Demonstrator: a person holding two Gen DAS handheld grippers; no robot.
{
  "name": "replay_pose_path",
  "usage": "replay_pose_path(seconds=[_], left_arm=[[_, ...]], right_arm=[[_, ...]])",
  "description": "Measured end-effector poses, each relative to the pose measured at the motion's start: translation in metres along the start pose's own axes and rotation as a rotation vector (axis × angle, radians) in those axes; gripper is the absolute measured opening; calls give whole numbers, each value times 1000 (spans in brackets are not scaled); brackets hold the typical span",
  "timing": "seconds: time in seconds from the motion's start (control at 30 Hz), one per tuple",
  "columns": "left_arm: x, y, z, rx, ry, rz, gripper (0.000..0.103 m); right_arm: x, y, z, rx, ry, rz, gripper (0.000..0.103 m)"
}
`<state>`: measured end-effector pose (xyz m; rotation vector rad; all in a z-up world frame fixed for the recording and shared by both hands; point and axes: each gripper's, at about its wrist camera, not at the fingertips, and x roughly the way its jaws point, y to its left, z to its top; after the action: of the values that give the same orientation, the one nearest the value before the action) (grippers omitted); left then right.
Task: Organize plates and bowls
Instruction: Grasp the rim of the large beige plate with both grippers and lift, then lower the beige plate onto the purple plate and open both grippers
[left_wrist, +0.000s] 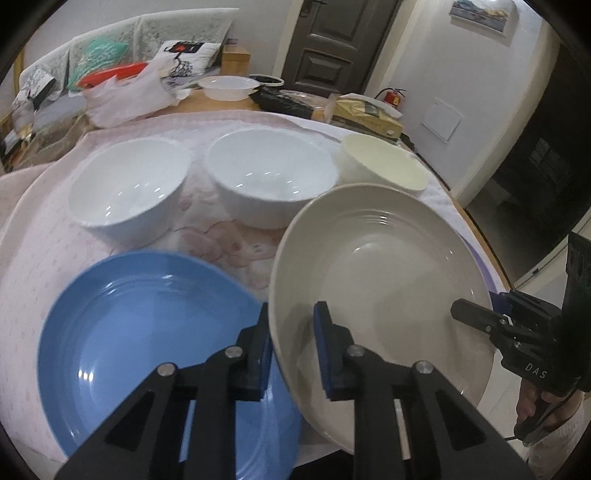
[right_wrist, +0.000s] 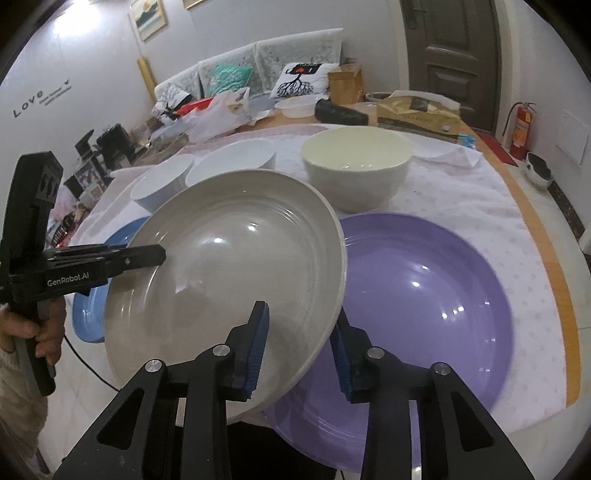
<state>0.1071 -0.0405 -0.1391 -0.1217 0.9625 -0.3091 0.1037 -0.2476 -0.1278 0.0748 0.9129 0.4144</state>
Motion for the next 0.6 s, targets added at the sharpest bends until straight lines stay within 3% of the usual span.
replay_pose_path(seconds=[0.37,0.6], left_arm=[[22,-70,26,128,23,-42,19],[45,-108,35,215,46,-18,21]], right_arm=[[-31,-52,-11,90,-46,-114,29],[-41,-76,-19,99,-44,-211,29]])
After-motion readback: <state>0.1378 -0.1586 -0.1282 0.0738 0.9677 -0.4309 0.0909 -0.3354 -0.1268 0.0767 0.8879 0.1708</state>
